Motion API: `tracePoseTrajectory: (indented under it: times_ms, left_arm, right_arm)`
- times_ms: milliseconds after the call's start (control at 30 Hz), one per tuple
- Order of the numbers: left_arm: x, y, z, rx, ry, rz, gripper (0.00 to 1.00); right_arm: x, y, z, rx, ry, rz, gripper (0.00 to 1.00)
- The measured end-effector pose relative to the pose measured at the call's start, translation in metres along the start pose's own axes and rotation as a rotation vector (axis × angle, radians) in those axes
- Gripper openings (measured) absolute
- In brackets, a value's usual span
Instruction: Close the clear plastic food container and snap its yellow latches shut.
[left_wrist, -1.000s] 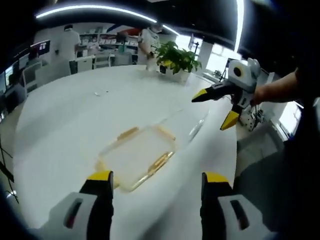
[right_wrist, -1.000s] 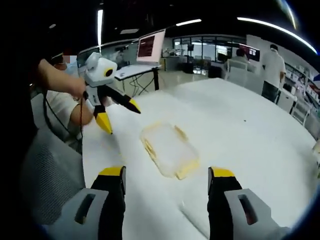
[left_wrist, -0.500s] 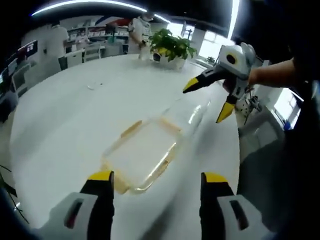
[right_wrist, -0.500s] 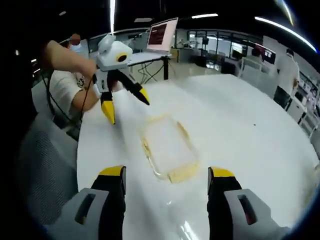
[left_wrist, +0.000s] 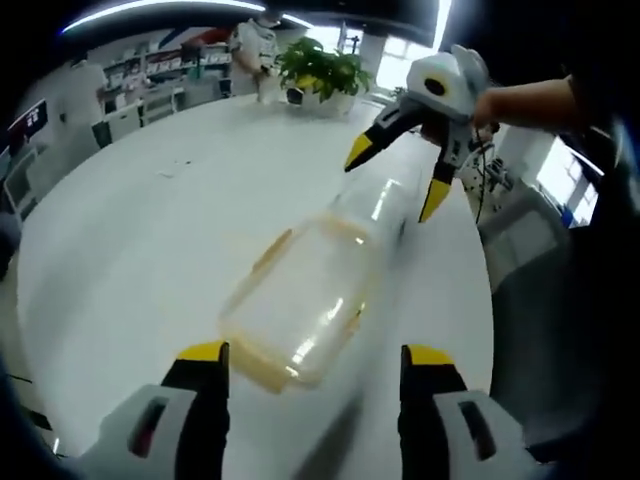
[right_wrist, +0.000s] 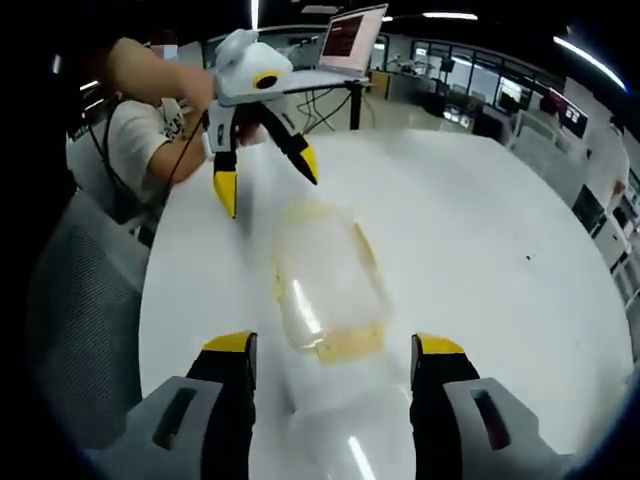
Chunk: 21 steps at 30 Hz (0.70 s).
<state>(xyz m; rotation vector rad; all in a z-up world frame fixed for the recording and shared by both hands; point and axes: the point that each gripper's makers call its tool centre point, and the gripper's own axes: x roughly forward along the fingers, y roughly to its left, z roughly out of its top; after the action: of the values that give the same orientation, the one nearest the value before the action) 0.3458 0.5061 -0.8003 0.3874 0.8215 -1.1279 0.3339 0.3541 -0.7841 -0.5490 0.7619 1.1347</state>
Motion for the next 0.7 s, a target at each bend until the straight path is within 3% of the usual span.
tracePoseTrajectory:
  times_ms: [233, 700]
  left_arm:
    - [0.005, 0.01, -0.002, 0.045, 0.024, -0.025, 0.65]
    - [0.014, 0.039, -0.015, 0.263, 0.181, -0.051, 0.57]
  right_arm:
    - [0.012, -0.004, -0.007, -0.037, 0.056, 0.027, 0.59]
    - [0.031, -0.012, -0.018, -0.103, 0.187, 0.061, 0.55]
